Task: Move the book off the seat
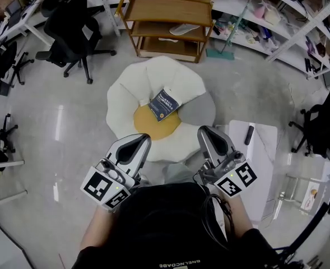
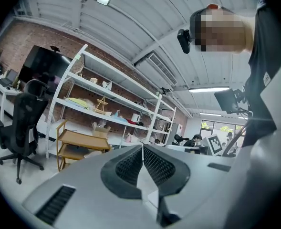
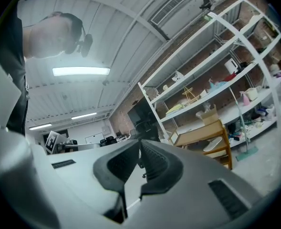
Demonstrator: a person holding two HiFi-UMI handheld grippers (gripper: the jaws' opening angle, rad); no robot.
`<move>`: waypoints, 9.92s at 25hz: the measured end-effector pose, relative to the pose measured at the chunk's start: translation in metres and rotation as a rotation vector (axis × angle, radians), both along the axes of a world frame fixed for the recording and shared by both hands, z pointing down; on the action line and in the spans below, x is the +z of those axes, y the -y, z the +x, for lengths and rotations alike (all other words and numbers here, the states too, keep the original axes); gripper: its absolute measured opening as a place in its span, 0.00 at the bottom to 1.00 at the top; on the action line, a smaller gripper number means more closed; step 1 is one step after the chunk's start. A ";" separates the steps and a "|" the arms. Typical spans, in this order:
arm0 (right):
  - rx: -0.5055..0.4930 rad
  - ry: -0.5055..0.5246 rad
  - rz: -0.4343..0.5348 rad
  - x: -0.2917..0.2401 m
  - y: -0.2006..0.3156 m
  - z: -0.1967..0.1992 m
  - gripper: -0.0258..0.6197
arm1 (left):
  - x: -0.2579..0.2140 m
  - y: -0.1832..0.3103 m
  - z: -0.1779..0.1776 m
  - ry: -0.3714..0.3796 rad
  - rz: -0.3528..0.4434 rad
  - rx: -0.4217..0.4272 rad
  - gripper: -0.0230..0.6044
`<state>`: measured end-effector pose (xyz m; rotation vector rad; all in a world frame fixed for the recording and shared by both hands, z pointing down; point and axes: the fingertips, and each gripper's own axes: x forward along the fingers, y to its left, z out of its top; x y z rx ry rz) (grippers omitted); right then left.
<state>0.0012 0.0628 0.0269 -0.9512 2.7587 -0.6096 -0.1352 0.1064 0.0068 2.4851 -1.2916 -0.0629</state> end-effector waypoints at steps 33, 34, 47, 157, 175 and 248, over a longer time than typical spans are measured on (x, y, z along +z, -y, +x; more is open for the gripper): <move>0.187 -0.002 -0.230 0.099 0.086 0.045 0.07 | 0.090 0.115 0.021 0.118 -0.217 0.176 0.07; 0.196 -0.005 -0.241 0.105 0.086 0.042 0.07 | 0.094 0.117 0.018 0.123 -0.224 0.187 0.08; 0.279 -0.021 -0.386 0.209 0.087 0.021 0.10 | 0.199 0.151 -0.009 0.182 -0.322 0.263 0.14; 0.269 -0.079 -0.623 0.766 0.222 -0.098 0.45 | 0.754 0.305 -0.048 0.389 -0.380 0.326 0.61; 0.213 -0.155 -0.505 0.658 0.167 -0.073 0.35 | 0.665 0.239 -0.033 0.239 -0.383 0.255 0.55; 1.024 0.091 -0.470 0.412 -0.095 0.376 0.35 | 0.422 0.042 0.458 0.258 -0.168 1.022 0.53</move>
